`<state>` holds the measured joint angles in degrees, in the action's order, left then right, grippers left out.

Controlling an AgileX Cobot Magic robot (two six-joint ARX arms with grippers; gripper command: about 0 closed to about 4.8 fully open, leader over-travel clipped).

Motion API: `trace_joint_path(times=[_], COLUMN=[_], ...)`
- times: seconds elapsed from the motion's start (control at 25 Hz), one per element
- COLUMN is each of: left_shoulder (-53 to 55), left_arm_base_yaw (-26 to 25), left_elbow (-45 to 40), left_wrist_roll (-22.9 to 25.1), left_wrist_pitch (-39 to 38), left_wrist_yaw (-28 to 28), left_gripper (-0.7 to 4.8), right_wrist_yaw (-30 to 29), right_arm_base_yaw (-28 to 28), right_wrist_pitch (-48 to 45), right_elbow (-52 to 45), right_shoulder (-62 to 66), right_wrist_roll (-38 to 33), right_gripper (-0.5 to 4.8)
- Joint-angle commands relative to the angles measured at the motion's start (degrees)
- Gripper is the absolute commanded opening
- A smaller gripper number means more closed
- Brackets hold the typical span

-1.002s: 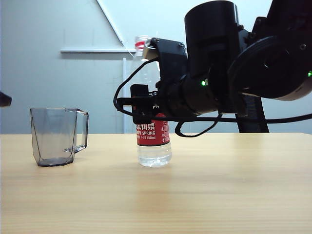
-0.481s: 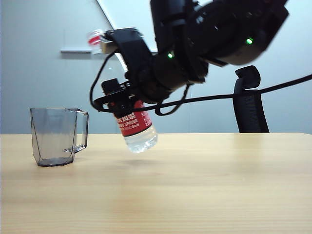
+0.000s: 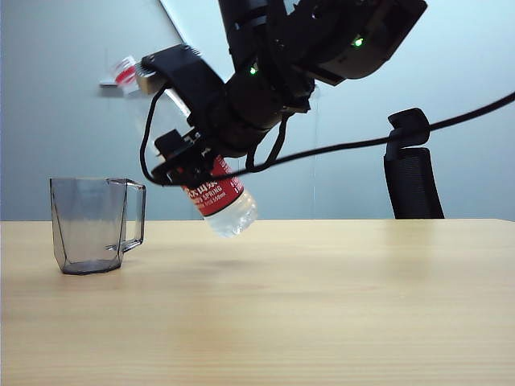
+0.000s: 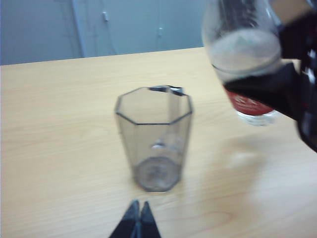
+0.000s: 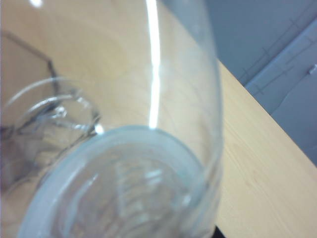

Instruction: Pick up the mineral water bottle on the table and pour water into the mug until it's half full.

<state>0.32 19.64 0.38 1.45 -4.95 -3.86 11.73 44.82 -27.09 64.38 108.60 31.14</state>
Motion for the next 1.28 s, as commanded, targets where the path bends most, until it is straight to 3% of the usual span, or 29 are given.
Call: trace_joint_path(times=[0.04, 0.84, 1.28], left_shoulder=[0.0, 0.0, 0.0], left_arm_base_yaw=[-1.5, -1.4, -1.4], left_elbow=[0.1, 0.1, 0.1], left_wrist_roll=[-0.2, -0.2, -0.2], left_wrist_pitch=[0.7, 0.8, 0.7], left_wrist_yaw=[0.0, 0.0, 0.0], left_gripper=[-0.02, -0.02, -0.02], right_wrist_yaw=[0.2, 4.2, 5.3], right_arm_base_yaw=[0.1, -0.1, -0.1], right_wrist_pitch=[-1.3, -1.0, -1.0], right_elbow=[2.4, 7.7, 7.7], right_shoulder=[0.7, 4.8, 5.5], right_wrist_roll=[5.2, 25.8, 31.3], right_gripper=[2.60, 2.60, 2.60])
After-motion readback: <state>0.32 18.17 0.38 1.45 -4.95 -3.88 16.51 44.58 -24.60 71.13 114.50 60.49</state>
